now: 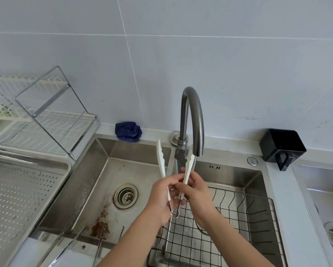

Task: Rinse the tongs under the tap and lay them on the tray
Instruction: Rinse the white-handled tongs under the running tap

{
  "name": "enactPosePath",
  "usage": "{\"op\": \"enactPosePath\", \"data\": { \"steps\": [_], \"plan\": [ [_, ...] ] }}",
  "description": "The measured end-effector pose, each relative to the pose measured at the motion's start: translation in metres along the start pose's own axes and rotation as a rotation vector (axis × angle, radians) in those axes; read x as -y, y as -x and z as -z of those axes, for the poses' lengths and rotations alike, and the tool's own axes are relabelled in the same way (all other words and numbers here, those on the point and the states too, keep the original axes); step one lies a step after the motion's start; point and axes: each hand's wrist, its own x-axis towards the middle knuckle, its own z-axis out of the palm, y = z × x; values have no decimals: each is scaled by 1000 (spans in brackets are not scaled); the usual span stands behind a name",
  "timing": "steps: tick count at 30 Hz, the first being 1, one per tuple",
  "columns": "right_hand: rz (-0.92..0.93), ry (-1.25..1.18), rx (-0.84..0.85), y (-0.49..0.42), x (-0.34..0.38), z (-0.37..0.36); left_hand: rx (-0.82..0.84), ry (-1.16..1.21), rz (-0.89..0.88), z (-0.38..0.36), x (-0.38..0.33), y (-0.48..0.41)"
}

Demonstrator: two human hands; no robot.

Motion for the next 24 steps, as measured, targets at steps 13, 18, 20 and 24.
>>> {"op": "enactPosePath", "data": {
  "steps": [13,18,20,24],
  "plan": [
    [-27,-356,59,-18,24,-9,76,202,230,29,22,10],
    [124,-101,8,-17,43,-9,-53,-238,-103,35,36,10],
    [115,-107,75,-13,45,-11,-46,-466,-263,35,44,9],
    [124,-178,103,-7,44,-12,-129,-750,-390,50,56,14]
  ]
}}
